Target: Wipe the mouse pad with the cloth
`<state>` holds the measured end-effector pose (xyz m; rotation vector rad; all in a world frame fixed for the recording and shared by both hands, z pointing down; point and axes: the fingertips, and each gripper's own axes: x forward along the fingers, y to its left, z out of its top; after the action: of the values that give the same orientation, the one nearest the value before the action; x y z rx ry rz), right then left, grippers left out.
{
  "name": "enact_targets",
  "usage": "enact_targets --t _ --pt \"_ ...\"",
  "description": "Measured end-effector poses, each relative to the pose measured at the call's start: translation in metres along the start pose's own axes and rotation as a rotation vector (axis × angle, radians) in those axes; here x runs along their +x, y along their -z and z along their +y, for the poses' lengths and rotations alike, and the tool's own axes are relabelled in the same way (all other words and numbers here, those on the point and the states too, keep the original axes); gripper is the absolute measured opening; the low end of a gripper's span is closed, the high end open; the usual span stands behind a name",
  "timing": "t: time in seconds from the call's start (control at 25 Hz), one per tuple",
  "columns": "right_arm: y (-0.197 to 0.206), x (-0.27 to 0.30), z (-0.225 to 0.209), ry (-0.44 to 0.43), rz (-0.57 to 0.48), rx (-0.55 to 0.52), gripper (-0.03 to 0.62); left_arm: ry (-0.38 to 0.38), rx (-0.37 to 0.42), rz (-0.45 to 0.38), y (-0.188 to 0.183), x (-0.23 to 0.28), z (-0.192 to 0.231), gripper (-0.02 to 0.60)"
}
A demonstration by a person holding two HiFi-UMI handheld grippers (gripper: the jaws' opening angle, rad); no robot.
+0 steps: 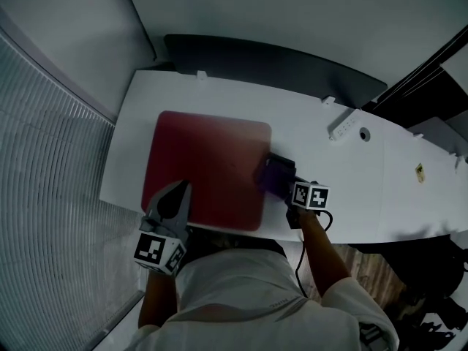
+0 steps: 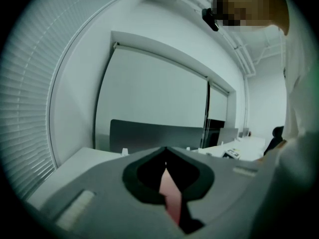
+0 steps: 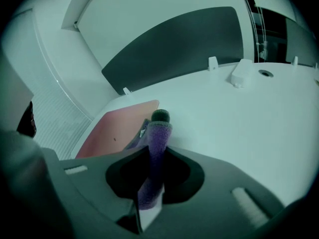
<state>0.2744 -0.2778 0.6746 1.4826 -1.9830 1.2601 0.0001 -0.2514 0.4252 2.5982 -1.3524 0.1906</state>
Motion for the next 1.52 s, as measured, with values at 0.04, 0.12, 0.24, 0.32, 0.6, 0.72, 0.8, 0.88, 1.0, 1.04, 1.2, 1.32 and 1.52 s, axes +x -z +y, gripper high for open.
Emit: enact_targets --t 0.04,0.12,0.24,0.32,0.6,0.72,0.8,0.88,1.0,1.04,1.2,1.32,1.52 --pt "-0.001 -0.007 -0.003 0.007 -0.008 -0.003 0.052 -0.005 0.0 0.005 0.0 0.0 -0.001 0.003" --pt "-0.005 -0.022 -0.001 0.017 -0.037 -0.017 0.052 -0.007 -0.001 0.011 0.001 -0.001 -0.002 0.003" --pt "-0.015 -0.042 0.022 0.0 -0.104 -0.041 0.052 0.005 -0.003 -0.002 0.001 -0.008 0.002 0.003" --pt "-0.022 -0.05 0.047 -0.023 -0.144 -0.069 0.052 0.014 -0.006 -0.019 0.0 -0.016 0.009 0.003" --pt "-0.032 -0.03 0.19 -0.189 -0.179 -0.121 0.052 -0.002 0.007 -0.033 -0.002 -0.081 0.069 0.003" --pt "-0.025 -0.003 0.268 -0.279 -0.154 -0.154 0.052 -0.048 -0.005 -0.025 0.001 -0.12 0.113 0.003" --pt "-0.015 0.019 0.317 -0.334 -0.128 -0.182 0.052 -0.075 -0.014 -0.023 0.005 -0.144 0.14 0.003" --pt "-0.006 0.041 0.36 -0.382 -0.101 -0.212 0.052 -0.105 -0.021 -0.02 0.007 -0.166 0.162 0.003" --pt "0.008 0.074 0.414 -0.434 -0.054 -0.252 0.052 -0.147 -0.023 -0.009 0.011 -0.197 0.187 0.003" --pt "0.014 0.087 0.428 -0.449 -0.033 -0.255 0.052 -0.157 -0.024 -0.006 0.014 -0.205 0.195 0.003" --pt "0.041 0.15 0.459 -0.453 0.049 -0.256 0.052 -0.179 -0.035 0.007 0.032 -0.226 0.218 0.003" --pt "0.054 0.181 0.46 -0.407 0.091 -0.268 0.052 -0.175 -0.041 0.014 0.038 -0.231 0.222 0.003" --pt "0.059 0.189 0.427 -0.305 0.145 -0.252 0.052 -0.148 -0.037 0.035 0.027 -0.222 0.213 0.003"
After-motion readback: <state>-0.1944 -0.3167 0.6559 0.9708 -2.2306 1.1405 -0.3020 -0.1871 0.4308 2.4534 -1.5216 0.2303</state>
